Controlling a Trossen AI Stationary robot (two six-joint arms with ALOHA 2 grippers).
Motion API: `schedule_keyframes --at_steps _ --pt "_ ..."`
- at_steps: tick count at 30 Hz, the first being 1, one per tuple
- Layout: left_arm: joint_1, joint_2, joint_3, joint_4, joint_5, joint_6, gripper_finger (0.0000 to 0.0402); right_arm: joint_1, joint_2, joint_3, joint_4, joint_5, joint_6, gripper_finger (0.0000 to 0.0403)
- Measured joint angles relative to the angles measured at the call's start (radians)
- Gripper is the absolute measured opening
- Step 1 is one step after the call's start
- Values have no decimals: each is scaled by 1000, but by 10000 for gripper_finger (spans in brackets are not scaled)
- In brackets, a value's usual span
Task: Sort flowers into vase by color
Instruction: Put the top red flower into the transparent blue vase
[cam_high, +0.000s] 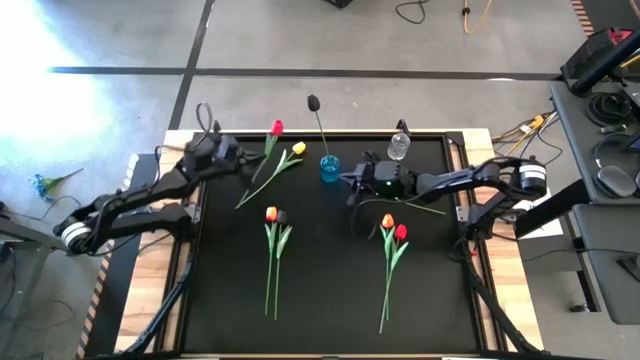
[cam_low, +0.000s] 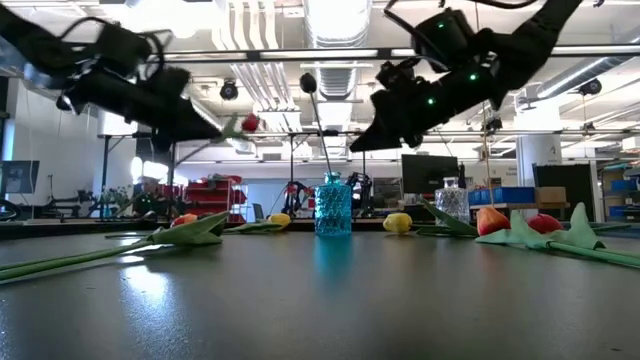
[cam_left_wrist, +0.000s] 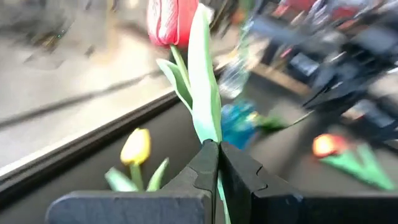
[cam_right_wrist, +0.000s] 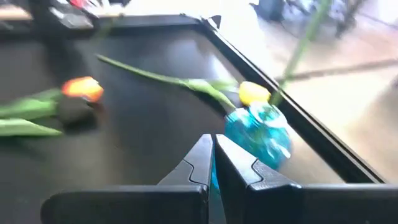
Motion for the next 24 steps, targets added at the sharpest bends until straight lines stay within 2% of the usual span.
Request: schedule_keyframes --at_steps 5,10,14,19,24 --pt "-8 -73 -125 229 101 -50 0 20 -1 -24 85 -24 -3 12" --pt "-50 -109 -192 417 177 -86 0 38 -1 -17 96 -30 -3 12" --pt "-124 -122 -211 506 181 -76 0 43 -1 -20 116 -41 -3 12" --pt "-230 -113 -178 595 143 -47 0 45 -1 -52 133 -129 -40 12" --pt "-333 -74 -112 597 103 -15 0 62 -1 -122 285 -151 -52 12"
